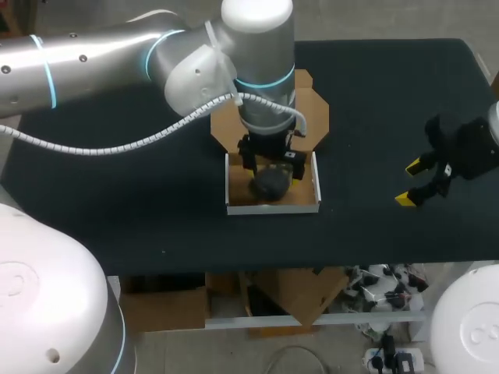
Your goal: Assemble the packaging by folding the flat box into shape, placing the metal phone stand inside, and closing the box properly
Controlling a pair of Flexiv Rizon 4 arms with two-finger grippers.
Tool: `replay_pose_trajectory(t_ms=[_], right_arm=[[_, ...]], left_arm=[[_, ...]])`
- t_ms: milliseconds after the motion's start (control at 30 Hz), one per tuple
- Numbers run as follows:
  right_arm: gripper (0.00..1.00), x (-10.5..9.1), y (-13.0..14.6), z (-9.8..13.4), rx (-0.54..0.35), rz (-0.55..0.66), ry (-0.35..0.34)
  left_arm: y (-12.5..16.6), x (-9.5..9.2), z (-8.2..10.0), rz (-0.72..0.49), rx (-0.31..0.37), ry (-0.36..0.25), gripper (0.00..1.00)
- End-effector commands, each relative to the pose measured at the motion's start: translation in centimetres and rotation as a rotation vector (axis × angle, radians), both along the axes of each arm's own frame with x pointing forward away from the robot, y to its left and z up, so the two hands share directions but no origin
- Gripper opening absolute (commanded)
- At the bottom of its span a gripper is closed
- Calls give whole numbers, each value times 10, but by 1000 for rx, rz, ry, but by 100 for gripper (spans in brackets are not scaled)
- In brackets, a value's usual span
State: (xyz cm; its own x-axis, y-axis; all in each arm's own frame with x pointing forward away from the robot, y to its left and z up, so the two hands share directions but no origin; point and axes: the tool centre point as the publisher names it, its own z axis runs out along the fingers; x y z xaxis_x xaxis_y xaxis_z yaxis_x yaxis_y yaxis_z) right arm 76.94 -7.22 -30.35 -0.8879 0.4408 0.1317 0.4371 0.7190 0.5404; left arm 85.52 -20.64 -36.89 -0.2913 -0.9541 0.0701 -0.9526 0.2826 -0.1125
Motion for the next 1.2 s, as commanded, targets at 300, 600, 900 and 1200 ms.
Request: replay_pose_trajectory(t_ms=[300,600,900,1200], right_arm=[[100,-1,0,1,1,0,0],[100,-1,0,1,1,0,0],[100,-1,0,1,1,0,0],[100,-1,0,1,1,0,0]], left_arm=[[-3,-5,-7,92,-10,9,100],[-6,-8,-15,132,5,0,100],[-6,-16,-24,166,31,2,100],[-5,-33,-27,203,59,3,100]])
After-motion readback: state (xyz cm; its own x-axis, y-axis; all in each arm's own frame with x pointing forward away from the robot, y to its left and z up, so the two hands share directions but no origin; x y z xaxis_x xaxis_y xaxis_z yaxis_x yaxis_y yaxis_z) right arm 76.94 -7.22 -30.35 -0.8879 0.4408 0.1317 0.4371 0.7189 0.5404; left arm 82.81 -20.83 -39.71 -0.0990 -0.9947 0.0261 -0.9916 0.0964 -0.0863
